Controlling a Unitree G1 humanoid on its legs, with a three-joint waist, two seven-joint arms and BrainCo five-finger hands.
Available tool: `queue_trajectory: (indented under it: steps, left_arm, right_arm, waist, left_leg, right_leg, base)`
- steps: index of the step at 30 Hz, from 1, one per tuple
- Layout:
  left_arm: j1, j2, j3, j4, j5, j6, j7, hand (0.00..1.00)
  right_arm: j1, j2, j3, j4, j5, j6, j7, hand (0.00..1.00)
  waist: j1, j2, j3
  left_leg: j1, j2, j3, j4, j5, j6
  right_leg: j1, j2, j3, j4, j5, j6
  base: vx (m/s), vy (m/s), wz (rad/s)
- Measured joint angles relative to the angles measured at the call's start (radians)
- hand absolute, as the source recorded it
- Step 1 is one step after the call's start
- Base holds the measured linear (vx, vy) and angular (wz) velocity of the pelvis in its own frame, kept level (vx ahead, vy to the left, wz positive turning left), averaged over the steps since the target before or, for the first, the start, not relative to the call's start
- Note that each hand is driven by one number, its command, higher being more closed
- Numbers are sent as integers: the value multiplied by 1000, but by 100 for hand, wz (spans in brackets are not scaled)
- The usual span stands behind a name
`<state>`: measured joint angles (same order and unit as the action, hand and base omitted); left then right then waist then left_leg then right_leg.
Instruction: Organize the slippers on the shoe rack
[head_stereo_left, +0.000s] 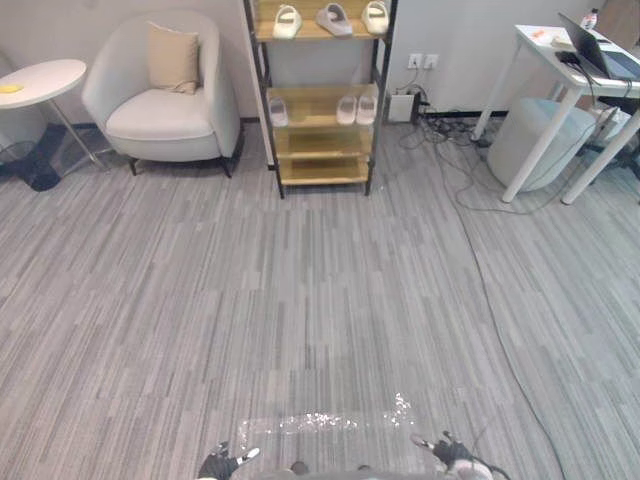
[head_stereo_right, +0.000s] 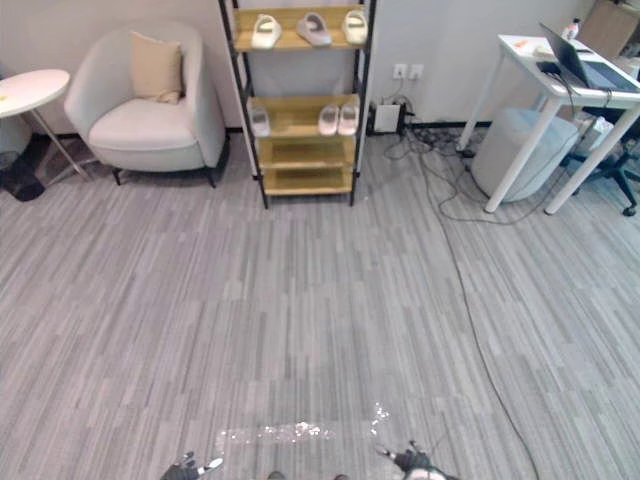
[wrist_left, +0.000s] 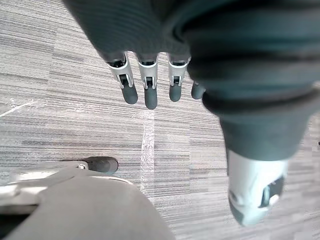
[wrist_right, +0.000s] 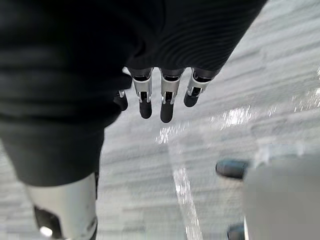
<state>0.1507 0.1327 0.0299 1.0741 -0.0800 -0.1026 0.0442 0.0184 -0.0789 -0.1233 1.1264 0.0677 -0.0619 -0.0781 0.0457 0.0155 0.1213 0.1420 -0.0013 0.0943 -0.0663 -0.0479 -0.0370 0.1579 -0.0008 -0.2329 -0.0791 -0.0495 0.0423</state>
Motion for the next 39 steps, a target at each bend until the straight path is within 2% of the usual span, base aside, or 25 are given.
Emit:
queue_trajectory:
  steps: [7,10,11,12,13,14,15,17,18,20,22,24,25,26,27,28,29,31,32,33,34,35,36,38,39]
  left_arm:
    - [-3,0,4,-1,-3,0,0,0]
    - [-5,0,24,-1,-15,0,0,0]
    - [-14,4,31,-2,-24,0,1,0]
    - [-16,5,32,-2,-26,0,1,0]
    - [-25,7,33,-5,-33,0,0,0]
    - [-28,6,33,-10,-39,0,0,0]
    - [-29,5,33,-12,-39,1,0,0]
    - [-33,-11,41,-28,-41,0,3,0]
    - [-38,-20,55,-28,-42,0,8,0]
    - [-40,-26,63,-30,-43,0,13,0]
    - [-41,-26,69,-44,-49,0,13,0]
    - [-37,-31,71,-43,-61,0,13,0]
    - [-33,-31,70,-41,-62,0,14,0]
    - [-31,-21,72,-43,-67,0,14,0]
    - [-41,-3,74,-41,-70,1,13,0]
    - [-46,0,80,-41,-69,1,13,0]
    - [-51,0,91,-39,-69,2,13,0]
    - [-48,0,92,-34,-68,3,10,0]
    - [-42,-1,86,-34,-67,3,10,0]
    - [-40,8,77,-34,-67,4,10,0]
    - [-42,13,64,-35,-67,4,11,0]
    - [-50,20,53,-41,-67,2,11,0]
    - [-63,20,49,-43,-68,1,12,0]
    - [-87,10,49,-44,-68,1,12,0]
    - [-105,0,48,-43,-67,2,12,0]
  right_arm:
    - [0,4,0,0,0,0,0,0]
    - [-2,10,0,0,0,0,0,0]
    - [-10,17,0,0,4,0,-1,0]
    - [-11,17,0,0,6,0,-1,0]
    - [-21,17,0,0,13,0,-2,0]
    - [-25,13,3,0,13,0,-2,0]
    - [-26,12,6,0,13,0,-2,0]
    - [-37,-5,11,0,15,1,-4,0]
    - [-37,-10,10,1,16,1,-8,0]
    - [-41,-10,10,0,20,2,-11,0]
    - [-47,-5,9,0,20,2,-11,0]
    - [-49,-7,9,-1,20,2,-11,0]
    - [-50,-11,10,-1,20,2,-12,0]
    - [-64,9,12,-1,20,2,-10,0]
    - [-75,33,10,-2,19,1,-9,0]
    - [-81,39,9,-3,19,1,-9,0]
    - [-83,44,9,-1,18,1,-9,0]
    - [-85,48,9,-1,12,0,-6,0]
    - [-85,56,12,-1,11,-1,-2,0]
    - [-88,65,13,-1,10,1,0,0]
    - [-82,68,13,-1,10,1,0,0]
    - [-77,71,18,-1,10,2,1,0]
    - [-82,70,22,-1,10,1,0,0]
    - [-99,69,27,-1,9,2,-1,0]
    - [-111,67,32,-2,9,2,-2,0]
  waist:
    - [11,-3,2]
    - [11,-15,11]
    - [12,-25,23]
    - [12,-26,25]
    - [13,-25,45]
    - [16,-17,54]
    - [17,-15,56]
    - [32,16,83]
    - [33,27,85]
    - [36,28,86]
    - [44,19,92]
    - [68,23,89]
    - [71,23,88]
    - [82,-4,86]
    - [85,-38,89]
    - [86,-45,91]
    - [89,-54,88]
    - [107,-47,89]
    - [107,-48,88]
    - [104,-46,87]
    - [98,-52,82]
    - [87,-58,78]
    - [79,-55,79]
    - [67,-44,82]
    - [64,-33,89]
  left_leg:
    - [0,-1,-10,-10,0,0]
    - [-18,0,-12,16,-13,-3]
    - [-73,4,-13,127,-67,-7]
    - [-84,5,-12,152,-78,-7]
    - [-157,25,5,315,-141,-16]
    - [-231,50,33,481,-170,-41]
    - [-250,57,41,521,-172,-43]
    - [-386,139,114,851,-154,-38]
    - [-406,149,120,889,-188,-24]
    - [-451,147,120,831,-218,-14]
    - [-478,118,111,644,-190,-15]
    - [-466,80,62,345,-34,-48]
    - [-462,74,60,338,-3,-42]
    - [-460,40,74,343,13,14]
    - [-473,20,89,378,-29,36]
    - [-471,15,94,397,-45,37]
    - [-444,12,107,425,-74,58]
    - [-338,31,132,397,-111,63]
    - [-244,40,142,341,-128,53]
    - [-161,41,151,289,-132,47]
    - [-127,42,155,265,-132,46]
    - [-77,50,153,224,-134,44]
    - [-47,66,151,202,-135,41]
    - [-28,97,145,188,-138,35]
    - [-22,120,144,186,-141,30]
  right_leg:
    - [2,0,-12,-8,0,-1]
    - [1,0,-21,-8,-1,-2]
    - [1,-2,-27,-8,-3,-4]
    - [1,-2,-28,-8,-5,-7]
    - [2,5,-33,-9,-15,-24]
    - [4,12,-30,-10,-37,-34]
    - [5,14,-29,-9,-38,-36]
    - [41,26,-2,16,-60,-49]
    - [50,22,9,28,-68,-55]
    - [49,-2,22,42,-84,-43]
    - [46,-42,31,45,-100,-20]
    - [32,-89,60,60,-142,35]
    - [34,-92,65,60,-147,42]
    - [36,-124,78,68,-161,46]
    - [32,-153,75,95,-168,55]
    - [35,-161,76,111,-165,59]
    - [37,-173,80,168,-145,95]
    - [-22,-181,96,406,-123,132]
    - [-93,-204,73,625,-104,177]
    - [-144,-233,13,779,-126,146]
    - [-161,-251,-37,819,-142,122]
    - [-185,-269,-146,825,-176,73]
    - [-216,-257,-217,762,-201,48]
    - [-275,-208,-264,590,-193,41]
    - [-318,-161,-260,430,-144,29]
  base:
    - [-6,-6,3]
    - [9,-11,5]
    - [6,-10,8]
    - [-3,-23,10]
    - [-81,-10,7]
    - [-81,-10,6]
    - [-64,21,-6]
    - [86,81,-25]
    - [139,117,-30]
    - [173,143,-25]
    - [214,189,-21]
    - [282,262,-31]
    - [390,275,-41]
    - [537,264,-23]
    - [452,196,-18]
    - [534,203,-2]
    - [420,169,-22]
    - [445,174,-48]
    - [306,99,-49]
    - [394,94,-36]
    - [375,54,-4]
    - [432,21,7]
    - [356,-22,11]
    - [311,-54,4]
    - [371,-91,-3]
